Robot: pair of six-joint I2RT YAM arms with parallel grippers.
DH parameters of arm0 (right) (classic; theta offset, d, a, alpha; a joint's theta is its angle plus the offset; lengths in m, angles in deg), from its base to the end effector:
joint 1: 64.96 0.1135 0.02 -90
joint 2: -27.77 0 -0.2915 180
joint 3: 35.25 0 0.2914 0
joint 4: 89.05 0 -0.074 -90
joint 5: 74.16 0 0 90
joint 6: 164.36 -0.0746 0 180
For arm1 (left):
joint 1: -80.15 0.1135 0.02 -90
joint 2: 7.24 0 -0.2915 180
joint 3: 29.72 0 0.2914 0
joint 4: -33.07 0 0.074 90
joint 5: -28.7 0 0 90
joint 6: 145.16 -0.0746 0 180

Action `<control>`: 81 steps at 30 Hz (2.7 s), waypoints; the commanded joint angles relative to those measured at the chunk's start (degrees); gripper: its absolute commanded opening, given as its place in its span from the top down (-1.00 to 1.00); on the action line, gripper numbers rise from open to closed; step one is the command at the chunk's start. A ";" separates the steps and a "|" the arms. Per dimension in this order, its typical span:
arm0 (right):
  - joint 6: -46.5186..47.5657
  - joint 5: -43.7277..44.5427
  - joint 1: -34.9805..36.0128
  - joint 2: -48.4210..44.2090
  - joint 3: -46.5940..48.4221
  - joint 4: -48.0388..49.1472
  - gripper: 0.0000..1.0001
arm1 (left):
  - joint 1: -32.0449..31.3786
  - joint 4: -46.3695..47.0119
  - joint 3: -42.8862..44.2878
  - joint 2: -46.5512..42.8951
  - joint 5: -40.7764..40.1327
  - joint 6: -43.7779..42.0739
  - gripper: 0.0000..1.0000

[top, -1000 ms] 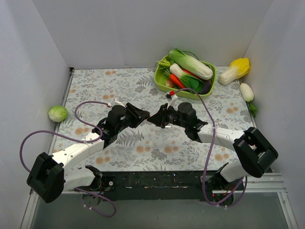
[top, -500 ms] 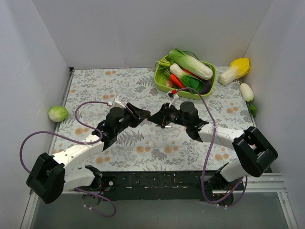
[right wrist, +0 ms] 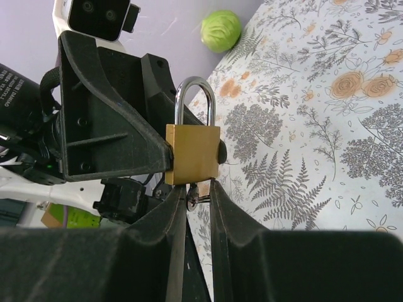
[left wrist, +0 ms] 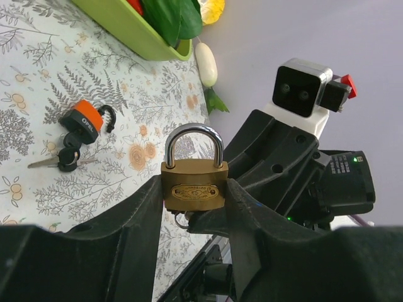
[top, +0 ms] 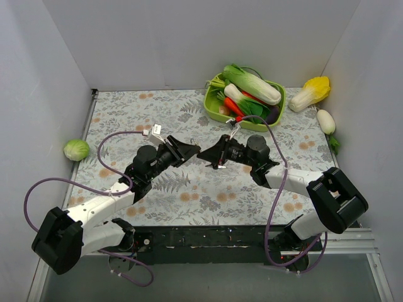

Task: Unlock with the key

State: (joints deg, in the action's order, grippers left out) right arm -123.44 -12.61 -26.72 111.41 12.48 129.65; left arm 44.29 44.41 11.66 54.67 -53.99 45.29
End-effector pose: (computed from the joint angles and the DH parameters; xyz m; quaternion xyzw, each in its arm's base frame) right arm 0.2632 0.2527 0.2391 -0.1140 0.6824 0.6072 0.3908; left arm 0.2390 -0.1844 0.2448 -0.3711 0.6645 -0.6185 0.1956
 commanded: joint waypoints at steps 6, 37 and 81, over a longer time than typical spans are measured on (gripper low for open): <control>5.99 4.53 -1.50 -4.44 0.09 -1.53 0.73 | -0.53 -11.43 4.25 -1.00 -1.59 0.36 1.00; 20.42 10.87 3.95 -7.62 -0.27 -13.23 0.23 | -0.53 -18.13 8.21 4.54 -3.36 7.40 1.00; 11.91 1.56 3.16 -0.75 2.03 -5.24 0.97 | -0.53 -1.35 1.18 1.20 3.23 3.44 1.00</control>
State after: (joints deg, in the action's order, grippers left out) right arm -108.73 -5.90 -23.75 110.67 13.38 117.33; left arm 44.18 31.47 15.27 59.53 -56.00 49.31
